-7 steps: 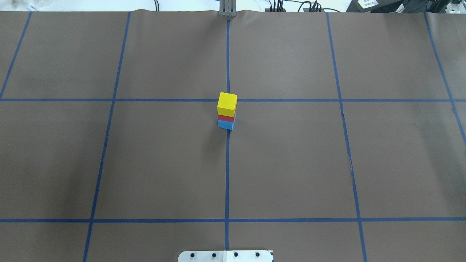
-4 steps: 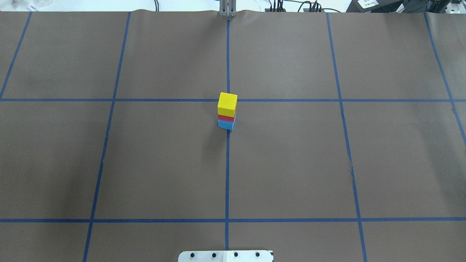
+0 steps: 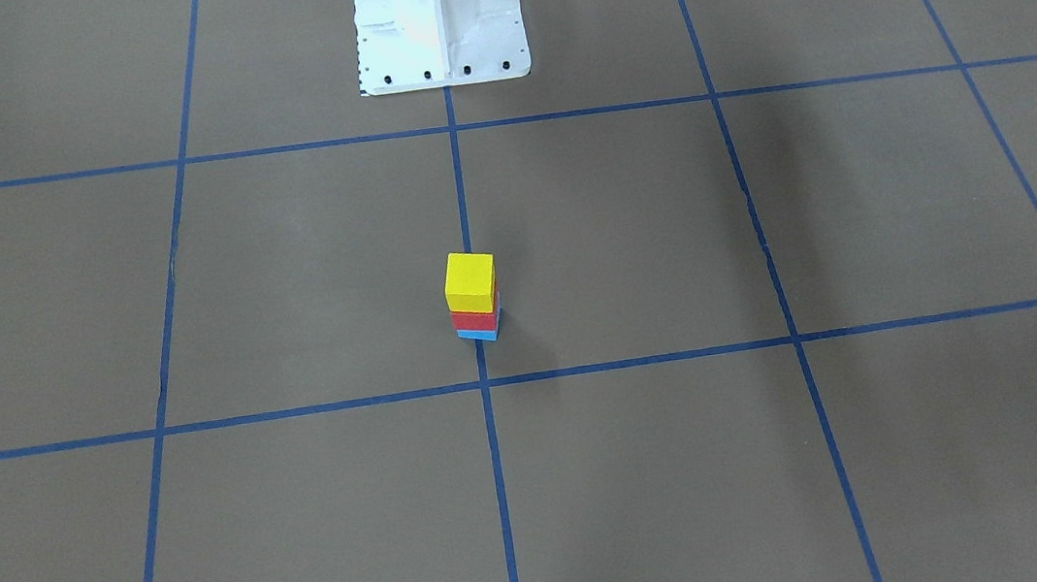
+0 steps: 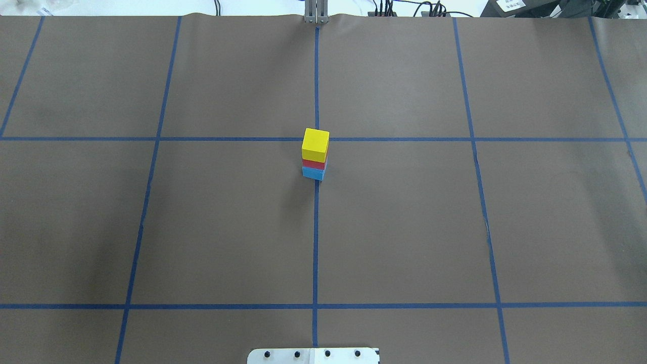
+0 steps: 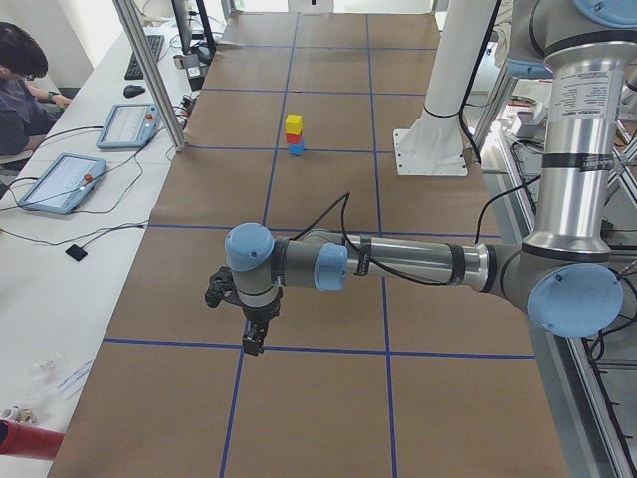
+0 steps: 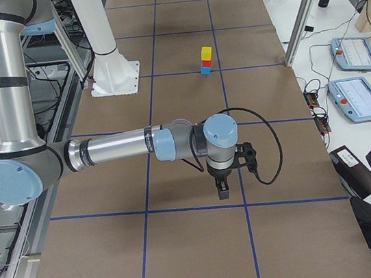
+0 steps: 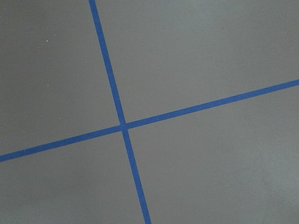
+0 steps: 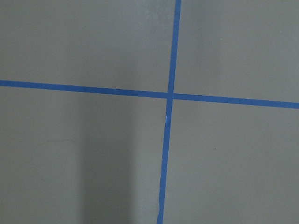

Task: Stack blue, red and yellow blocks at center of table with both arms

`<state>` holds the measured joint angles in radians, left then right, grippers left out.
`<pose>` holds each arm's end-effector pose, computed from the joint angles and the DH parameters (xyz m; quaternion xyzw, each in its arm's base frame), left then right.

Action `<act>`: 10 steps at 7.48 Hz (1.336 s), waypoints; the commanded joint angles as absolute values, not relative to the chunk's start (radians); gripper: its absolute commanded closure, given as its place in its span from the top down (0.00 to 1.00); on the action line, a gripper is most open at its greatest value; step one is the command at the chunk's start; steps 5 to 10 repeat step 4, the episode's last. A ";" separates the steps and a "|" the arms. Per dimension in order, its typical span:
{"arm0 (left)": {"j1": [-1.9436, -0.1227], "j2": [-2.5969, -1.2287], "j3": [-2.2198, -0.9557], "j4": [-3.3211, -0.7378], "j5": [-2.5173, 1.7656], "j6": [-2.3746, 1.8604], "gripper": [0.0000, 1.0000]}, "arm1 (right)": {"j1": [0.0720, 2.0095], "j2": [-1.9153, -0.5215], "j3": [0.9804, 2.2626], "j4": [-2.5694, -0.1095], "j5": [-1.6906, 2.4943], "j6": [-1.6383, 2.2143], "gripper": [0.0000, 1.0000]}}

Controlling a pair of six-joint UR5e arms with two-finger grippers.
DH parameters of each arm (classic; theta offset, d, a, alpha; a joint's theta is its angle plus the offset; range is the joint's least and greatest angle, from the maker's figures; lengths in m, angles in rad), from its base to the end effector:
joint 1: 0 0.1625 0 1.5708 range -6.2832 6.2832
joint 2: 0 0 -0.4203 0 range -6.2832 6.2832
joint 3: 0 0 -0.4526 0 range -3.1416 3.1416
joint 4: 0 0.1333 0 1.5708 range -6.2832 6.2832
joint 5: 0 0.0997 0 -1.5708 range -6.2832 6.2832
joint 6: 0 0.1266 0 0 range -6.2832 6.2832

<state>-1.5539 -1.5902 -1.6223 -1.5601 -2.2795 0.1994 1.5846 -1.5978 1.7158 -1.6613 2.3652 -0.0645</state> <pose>-0.0414 -0.5657 0.6406 0.0597 0.3428 0.1116 0.9308 0.0504 -0.5396 0.6153 0.0278 -0.3860 -0.0287 0.9216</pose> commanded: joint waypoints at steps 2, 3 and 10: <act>-1.554 -1.598 -1.615 -1.560 -2.279 0.199 1.00 | 1.585 -1.600 1.717 -1.661 2.365 -0.064 1.00; -1.554 -1.598 -1.614 -1.560 -2.279 0.199 1.00 | 1.585 -1.600 1.715 -1.661 2.365 -0.063 1.00; -1.552 -1.600 -1.614 -1.560 -2.279 0.199 1.00 | 1.585 -1.600 1.717 -1.661 2.365 -0.064 1.00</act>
